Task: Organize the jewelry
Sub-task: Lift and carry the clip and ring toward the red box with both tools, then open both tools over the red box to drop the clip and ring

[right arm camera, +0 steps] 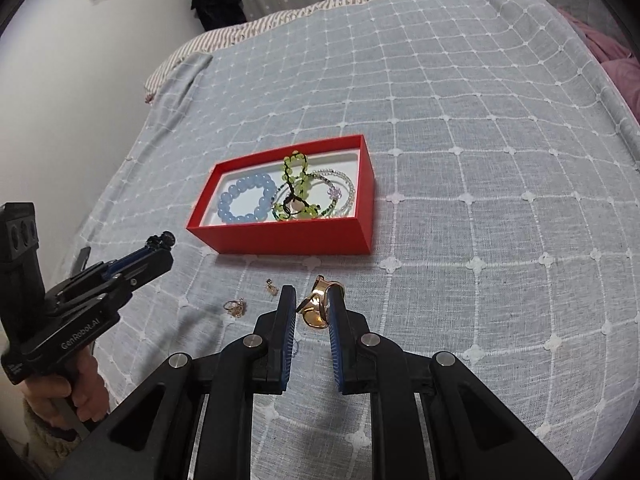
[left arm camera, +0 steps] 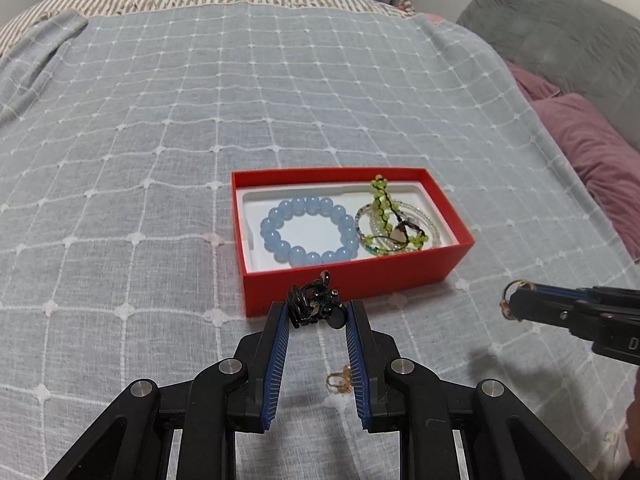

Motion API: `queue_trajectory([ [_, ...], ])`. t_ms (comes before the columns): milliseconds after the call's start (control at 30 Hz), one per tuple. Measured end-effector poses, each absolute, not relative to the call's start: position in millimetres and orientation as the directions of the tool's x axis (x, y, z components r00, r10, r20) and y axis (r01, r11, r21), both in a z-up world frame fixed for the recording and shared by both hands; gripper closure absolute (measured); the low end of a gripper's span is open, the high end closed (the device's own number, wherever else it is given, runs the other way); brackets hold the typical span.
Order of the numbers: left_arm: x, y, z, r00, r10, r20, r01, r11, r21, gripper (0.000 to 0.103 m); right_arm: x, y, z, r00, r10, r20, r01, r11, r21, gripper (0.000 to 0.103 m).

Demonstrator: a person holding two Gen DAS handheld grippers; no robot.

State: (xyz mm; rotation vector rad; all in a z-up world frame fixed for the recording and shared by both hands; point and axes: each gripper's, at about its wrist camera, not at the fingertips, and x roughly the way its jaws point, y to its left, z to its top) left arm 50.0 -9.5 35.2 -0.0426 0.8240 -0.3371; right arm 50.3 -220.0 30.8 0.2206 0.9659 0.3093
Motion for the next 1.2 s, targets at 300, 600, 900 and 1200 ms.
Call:
queue_trajectory([
  [300,67.6,-11.9,43.5,0.664,-0.263,-0.7,0.249,0.96,-0.125,0.079,64.9,-215.6,46.8,0.579,0.356,-0.733,-0.175,0.933,0.315,0.086],
  [600,87.6,-11.0,53.7,0.683,-0.276,-0.676,0.258,0.957,-0.13,0.079,83.2,-209.4,55.1,0.597,0.39,-0.701,-0.198,0.918,0.343,0.086],
  [900,120.7,-2.7,44.5,0.636,-0.362,-0.681,0.268,0.932,-0.245,0.079,118.6,-185.5,51.2,0.563,0.458,-0.688,-0.242,0.888,0.392,0.086],
  [1200,129.6,-19.3,28.1,0.612,-0.347,-0.711,0.292,0.934,-0.204,0.079,140.7,-165.0,35.1,0.529,0.491,-0.692,-0.255,0.87,0.423,0.086],
])
